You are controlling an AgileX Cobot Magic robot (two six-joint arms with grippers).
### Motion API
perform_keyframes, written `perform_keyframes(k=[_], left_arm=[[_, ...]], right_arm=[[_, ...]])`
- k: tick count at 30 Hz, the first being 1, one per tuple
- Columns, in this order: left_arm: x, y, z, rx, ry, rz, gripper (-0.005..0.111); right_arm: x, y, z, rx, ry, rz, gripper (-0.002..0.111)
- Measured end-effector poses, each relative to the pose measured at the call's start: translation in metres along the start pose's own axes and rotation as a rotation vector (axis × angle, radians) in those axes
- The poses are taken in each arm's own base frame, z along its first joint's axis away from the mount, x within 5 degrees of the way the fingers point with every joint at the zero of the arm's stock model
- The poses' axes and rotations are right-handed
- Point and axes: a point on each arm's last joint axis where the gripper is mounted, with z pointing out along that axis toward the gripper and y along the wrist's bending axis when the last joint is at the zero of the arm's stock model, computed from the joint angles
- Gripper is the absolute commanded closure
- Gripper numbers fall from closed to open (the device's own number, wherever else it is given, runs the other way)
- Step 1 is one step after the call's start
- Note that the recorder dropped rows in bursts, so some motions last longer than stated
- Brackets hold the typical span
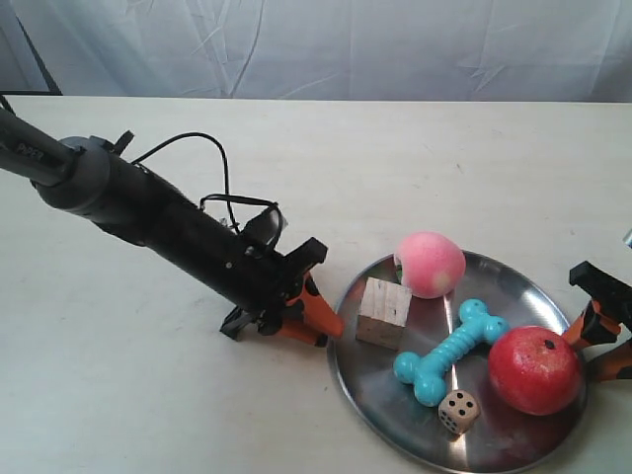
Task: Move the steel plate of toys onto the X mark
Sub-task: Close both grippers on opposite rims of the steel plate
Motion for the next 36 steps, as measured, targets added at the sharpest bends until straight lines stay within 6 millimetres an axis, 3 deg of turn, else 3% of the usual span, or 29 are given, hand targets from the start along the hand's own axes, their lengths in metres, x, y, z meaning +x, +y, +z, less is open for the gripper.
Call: perform_keyframes(k=[6, 15, 24, 27, 30, 36], left_arm=[[-0.003, 0.000, -0.001, -0.026, 0.001, 0.003, 0.084], [0.000, -0.004, 0.009, -0.067, 0.011, 0.035, 0.084], [0.001, -0.007, 0.013, -0.088, -0.004, 0.042, 0.085], [0.000, -0.007, 0.013, -0.085, -0.016, 0.033, 0.091], [-0.002, -0.007, 0.014, -0.087, -0.035, 0.025, 0.107], [-0.005, -0.007, 0.013, -0.103, -0.073, 0.018, 0.107]], right_arm=[[0.000, 0.000, 0.000, -0.002, -0.001, 0.003, 0.069], [0.004, 0.014, 0.011, 0.050, 0.031, -0.125, 0.089], [0.004, 0.016, 0.012, 0.051, 0.032, -0.131, 0.090], [0.004, 0.016, 0.012, 0.051, 0.032, -0.131, 0.096], [0.004, 0.016, 0.013, 0.052, 0.035, -0.140, 0.109], [0.005, 0.016, 0.013, 0.051, 0.038, -0.147, 0.109]])
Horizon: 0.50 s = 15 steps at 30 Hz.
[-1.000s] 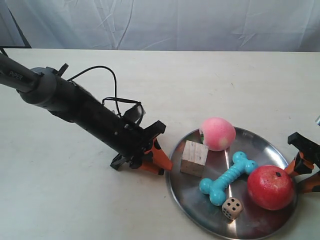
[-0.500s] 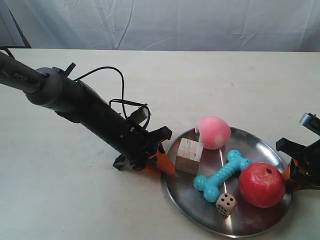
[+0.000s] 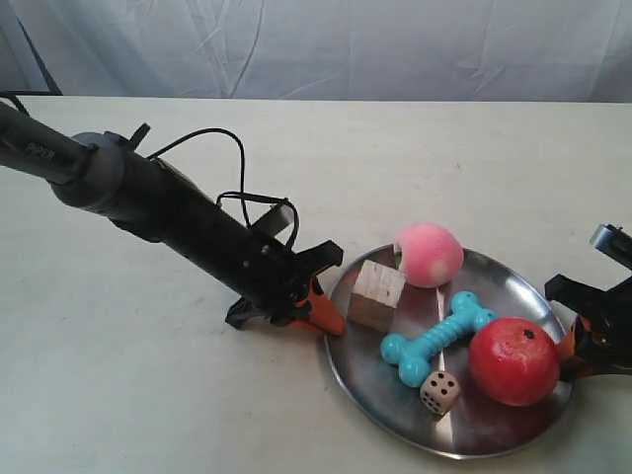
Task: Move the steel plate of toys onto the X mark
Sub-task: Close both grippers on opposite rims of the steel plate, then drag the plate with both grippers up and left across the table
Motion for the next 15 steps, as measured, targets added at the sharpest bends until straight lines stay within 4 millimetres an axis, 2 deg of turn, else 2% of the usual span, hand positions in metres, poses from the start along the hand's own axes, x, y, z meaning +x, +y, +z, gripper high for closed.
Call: perform_keyframes(k=[15], left_arm=[[-0.0011, 0.0006, -0.0009, -0.020, -0.011, 0.014, 0.107]], right_arm=[[-0.0008, 0.0053, 0.0021, -0.018, -0.011, -0.049, 0.109]])
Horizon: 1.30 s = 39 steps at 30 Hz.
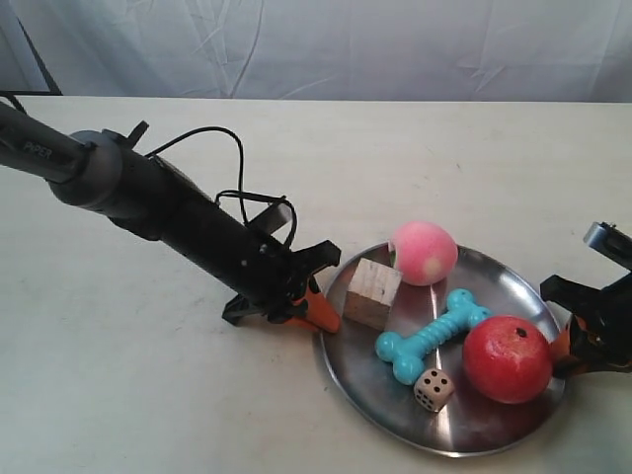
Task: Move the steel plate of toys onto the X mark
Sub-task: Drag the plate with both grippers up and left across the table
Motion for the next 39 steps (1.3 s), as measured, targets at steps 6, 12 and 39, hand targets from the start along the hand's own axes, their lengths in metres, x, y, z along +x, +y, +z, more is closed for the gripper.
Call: perform_keyframes(k=[6, 12, 39], left_arm=[[-0.001, 0.000, -0.001, -0.017, -0.012, 0.017, 0.107], [-0.002, 0.001, -0.003, -0.037, -0.026, 0.034, 0.107], [-0.004, -0.012, -0.049, -0.094, -0.100, 0.077, 0.107]], right_arm=[[0.000, 0.002, -0.002, -0.008, -0.012, -0.007, 0.109], [0.001, 0.007, -0.007, -0.024, -0.033, -0.017, 0.109], [-0.026, 0.058, -0.025, -0.065, -0.051, -0.150, 0.109]])
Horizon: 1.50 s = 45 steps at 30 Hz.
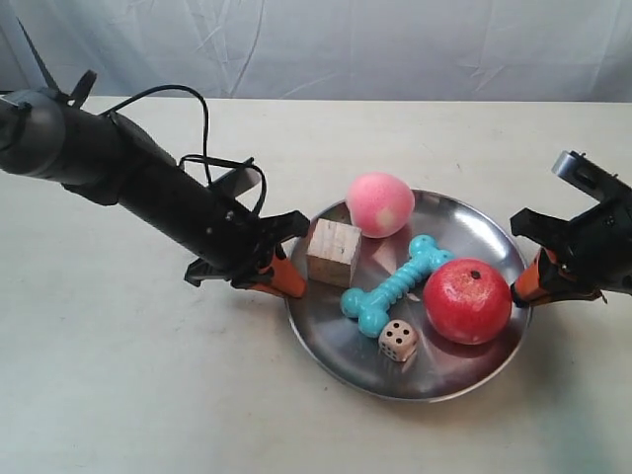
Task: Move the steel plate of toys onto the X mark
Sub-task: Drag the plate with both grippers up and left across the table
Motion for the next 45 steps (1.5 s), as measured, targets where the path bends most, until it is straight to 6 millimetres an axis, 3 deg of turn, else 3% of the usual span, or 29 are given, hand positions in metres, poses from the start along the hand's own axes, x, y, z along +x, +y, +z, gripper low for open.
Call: perform_keyframes(k=[7, 12, 29, 41, 45], left_arm=[[-0.002, 0.007, -0.010, -0.003, 0.010, -0.027, 0.107], [-0.007, 0.015, -0.030, -0.011, -0.021, -0.026, 0.107], [-0.022, 0.046, -0.100, -0.040, -0.199, -0.076, 0.107], [-0.039, 0.082, -0.149, -0.116, -0.344, -0.100, 0.107], [-0.048, 0.090, -0.154, -0.186, -0.389, -0.085, 0.107]], right_arm=[[-0.001, 0.000, 0.014, -0.021, 0.055, 0.033, 0.109], [-0.003, 0.012, 0.030, -0.046, 0.069, 0.036, 0.109], [-0.067, 0.091, 0.049, -0.070, 0.049, -0.138, 0.109], [-0.097, 0.141, 0.094, -0.103, 0.089, -0.181, 0.109], [-0.107, 0.153, 0.111, -0.111, 0.078, -0.194, 0.109]])
